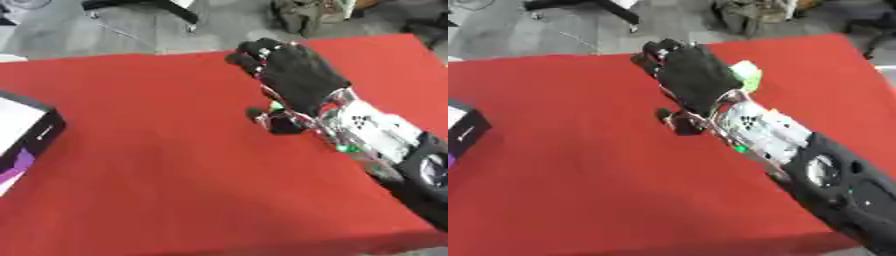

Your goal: Pick up the objects with one hand, pass them to the other hand, and then place them into the box on the other side of the table.

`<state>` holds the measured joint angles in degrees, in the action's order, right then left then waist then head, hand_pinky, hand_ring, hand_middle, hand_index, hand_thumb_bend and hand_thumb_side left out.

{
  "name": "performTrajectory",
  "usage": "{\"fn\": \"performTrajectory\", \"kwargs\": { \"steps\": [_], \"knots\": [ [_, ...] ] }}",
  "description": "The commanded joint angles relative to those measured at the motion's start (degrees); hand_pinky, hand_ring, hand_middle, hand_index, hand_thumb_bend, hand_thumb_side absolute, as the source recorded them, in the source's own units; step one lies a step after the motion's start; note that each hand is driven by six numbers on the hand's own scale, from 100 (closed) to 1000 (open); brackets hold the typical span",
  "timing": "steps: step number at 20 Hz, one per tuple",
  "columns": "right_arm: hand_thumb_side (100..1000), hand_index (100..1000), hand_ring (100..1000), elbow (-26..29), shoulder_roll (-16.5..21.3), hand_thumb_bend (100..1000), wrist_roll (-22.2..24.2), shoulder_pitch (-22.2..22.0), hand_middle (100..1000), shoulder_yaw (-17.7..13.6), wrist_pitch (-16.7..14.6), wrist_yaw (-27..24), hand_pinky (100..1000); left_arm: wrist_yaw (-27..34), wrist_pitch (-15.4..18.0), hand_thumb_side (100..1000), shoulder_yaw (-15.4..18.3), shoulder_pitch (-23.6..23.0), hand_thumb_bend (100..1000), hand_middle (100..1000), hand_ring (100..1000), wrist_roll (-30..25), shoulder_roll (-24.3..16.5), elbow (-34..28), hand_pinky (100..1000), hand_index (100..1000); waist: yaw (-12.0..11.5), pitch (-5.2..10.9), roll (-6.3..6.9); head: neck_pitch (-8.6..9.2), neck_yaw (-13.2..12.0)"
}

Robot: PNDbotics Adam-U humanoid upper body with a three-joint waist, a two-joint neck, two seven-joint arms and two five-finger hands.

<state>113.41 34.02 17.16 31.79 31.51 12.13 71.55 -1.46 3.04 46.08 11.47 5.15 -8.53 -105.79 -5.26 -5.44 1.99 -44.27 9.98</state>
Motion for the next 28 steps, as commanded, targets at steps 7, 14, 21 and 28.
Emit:
{"fn": "performTrajectory", "kwargs": {
  "steps": [7,14,21,28],
  "knots": [
    [208,899,802,1.2,0.8,425,0.2,0.7,818,-0.7,0.1,0.4,100,-5.3,-0.3,948,2.0,0.0,917,634,668,3.0,-1.3,-3.2,823,863,-0.3,0.71,0.04,0.15,0.0],
    [209,899,800,1.2,0.8,424,0.2,0.7,813,-0.7,0.2,0.3,100,-6.2,1.8,905,1.7,-0.5,887,635,669,1.8,-2.6,-2.7,820,864,-0.3,0.66,0.11,0.15,-0.2],
    [210,900,802,1.2,1.0,438,0.2,0.5,814,-1.2,0.7,1.0,100,-4.7,7.6,877,0.3,-0.8,872,636,669,-1.0,-4.5,0.4,818,864,0.1,0.34,0.21,0.15,-0.2],
    [212,900,802,1.2,1.5,441,0.6,0.1,814,-1.9,1.3,2.1,100,-1.6,11.4,874,-1.0,-1.0,869,636,670,-3.6,-5.5,3.0,818,865,0.5,0.27,0.45,0.15,-0.1]
  ]
}}
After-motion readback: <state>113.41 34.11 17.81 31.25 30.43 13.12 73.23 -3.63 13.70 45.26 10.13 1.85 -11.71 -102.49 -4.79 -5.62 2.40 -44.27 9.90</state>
